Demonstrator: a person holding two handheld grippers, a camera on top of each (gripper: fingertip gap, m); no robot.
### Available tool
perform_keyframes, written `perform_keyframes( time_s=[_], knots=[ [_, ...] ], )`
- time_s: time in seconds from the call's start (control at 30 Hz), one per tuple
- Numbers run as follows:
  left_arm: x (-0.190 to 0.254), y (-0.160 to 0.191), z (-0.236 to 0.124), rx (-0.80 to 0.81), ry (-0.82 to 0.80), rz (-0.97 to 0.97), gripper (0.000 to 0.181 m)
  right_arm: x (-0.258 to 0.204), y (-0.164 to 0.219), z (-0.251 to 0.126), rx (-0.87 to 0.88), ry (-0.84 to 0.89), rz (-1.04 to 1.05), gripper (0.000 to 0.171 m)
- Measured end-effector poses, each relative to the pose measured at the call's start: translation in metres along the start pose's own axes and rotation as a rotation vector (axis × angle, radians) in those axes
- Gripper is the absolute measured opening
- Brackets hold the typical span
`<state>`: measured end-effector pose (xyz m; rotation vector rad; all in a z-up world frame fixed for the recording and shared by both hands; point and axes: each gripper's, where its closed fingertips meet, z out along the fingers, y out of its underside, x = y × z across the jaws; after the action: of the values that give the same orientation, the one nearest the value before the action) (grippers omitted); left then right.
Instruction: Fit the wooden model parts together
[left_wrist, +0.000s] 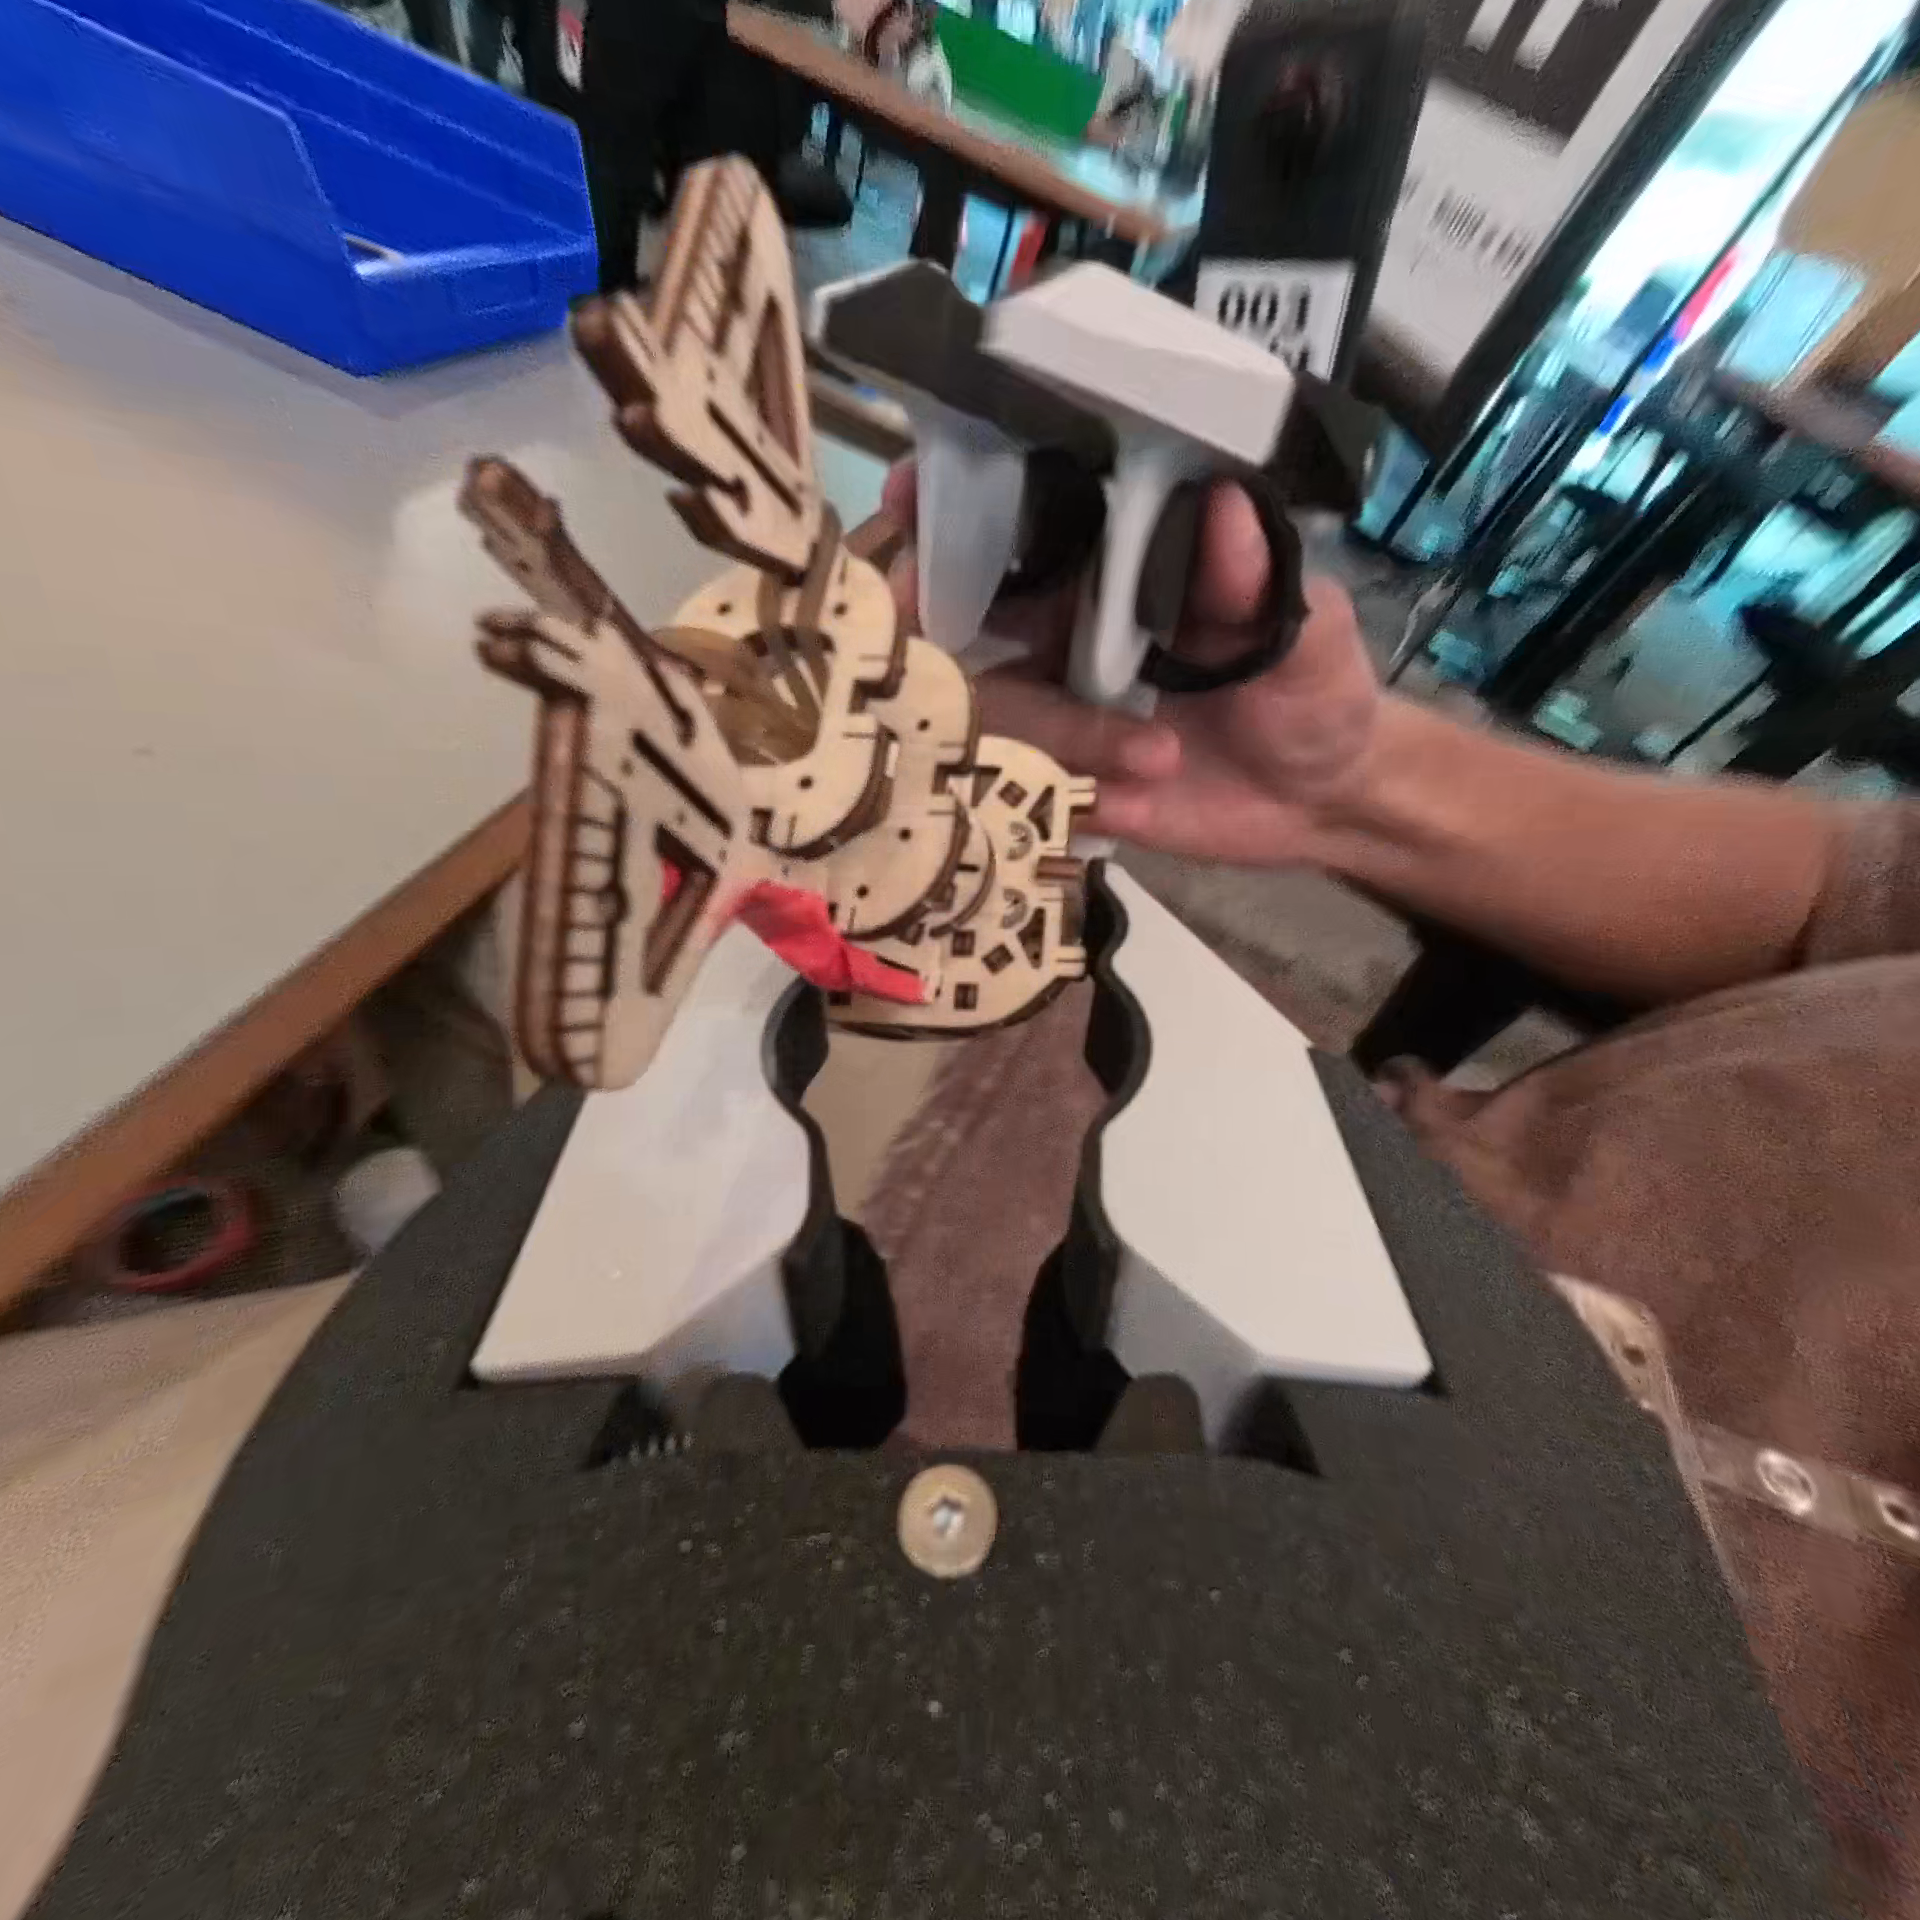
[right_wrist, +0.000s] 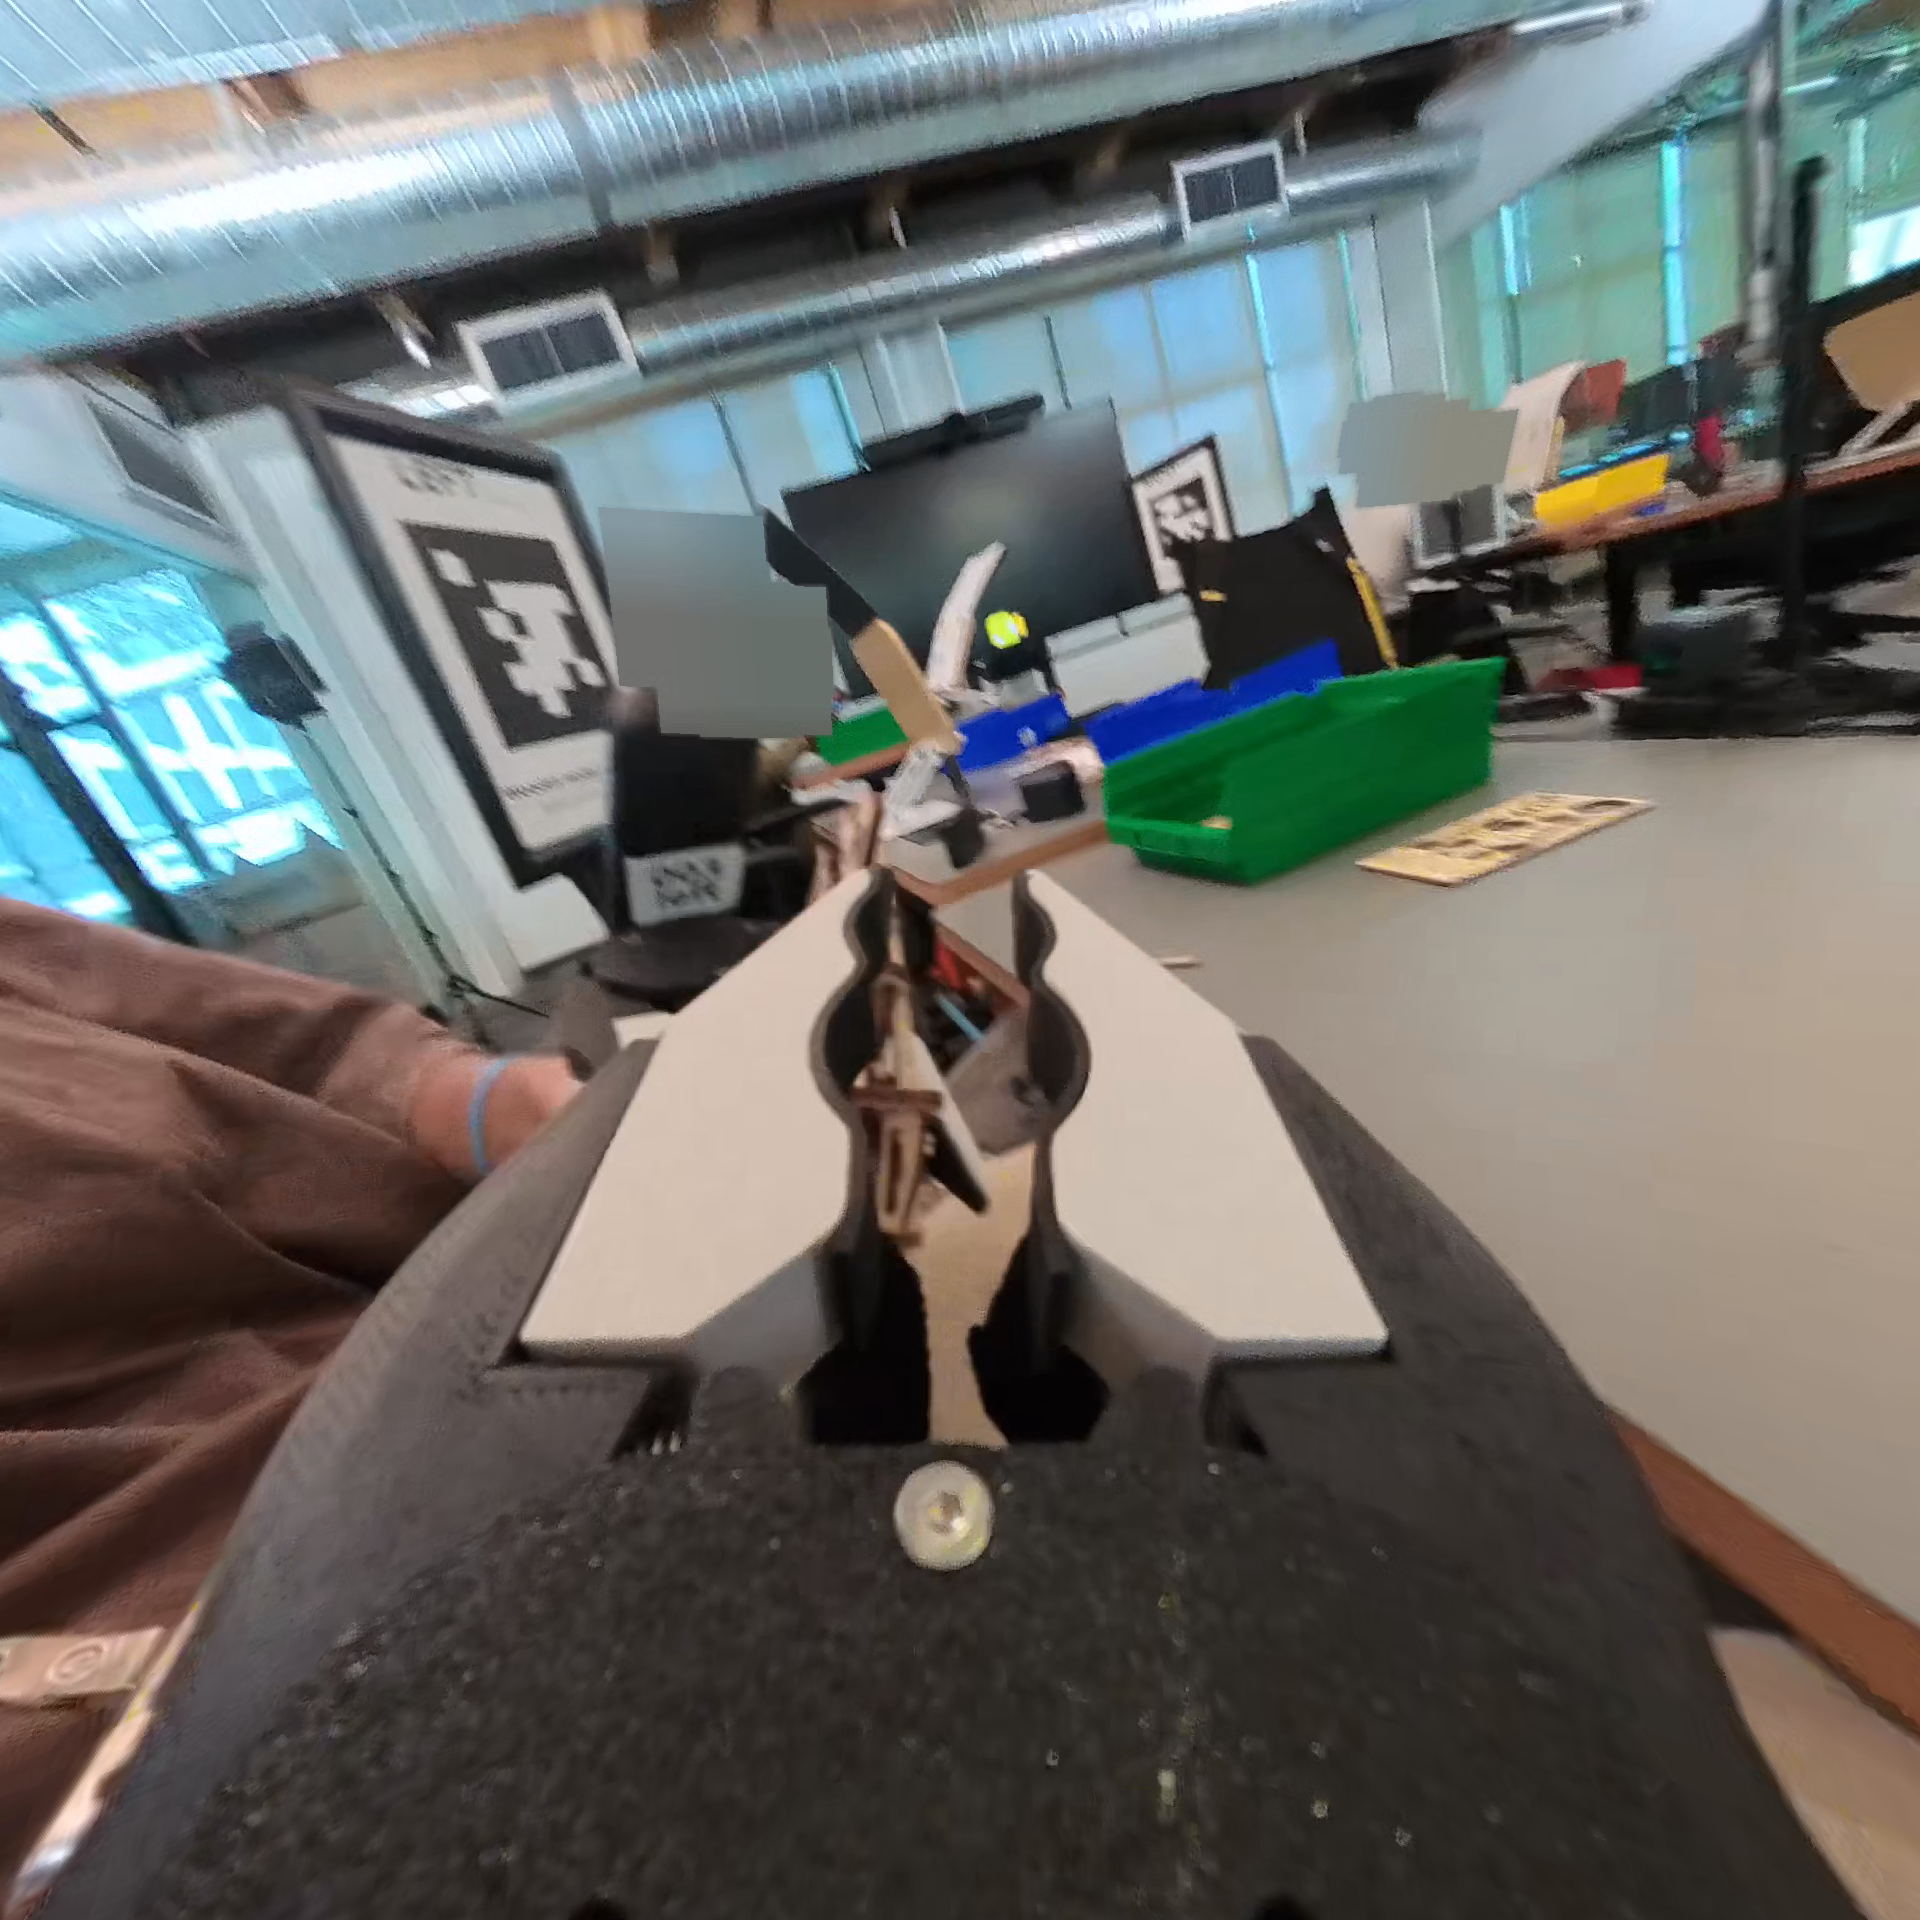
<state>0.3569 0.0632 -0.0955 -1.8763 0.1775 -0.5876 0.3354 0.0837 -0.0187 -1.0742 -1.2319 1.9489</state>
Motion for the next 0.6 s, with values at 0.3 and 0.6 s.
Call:
perform_keyframes(
  time_s=[0.3,0.6],
  knots=[
    [0.055,-0.005,-0.016,0.133,0.131,0.044,0.045,-0.072,0.027,0.011,-0.081,-0.058,-0.084,0.051],
    [0.071,0.005,-0.014,0.095,0.119,0.171,0.046,-0.093,0.041,0.007,-0.163,-0.187,-0.008,0.044]
  ],
)
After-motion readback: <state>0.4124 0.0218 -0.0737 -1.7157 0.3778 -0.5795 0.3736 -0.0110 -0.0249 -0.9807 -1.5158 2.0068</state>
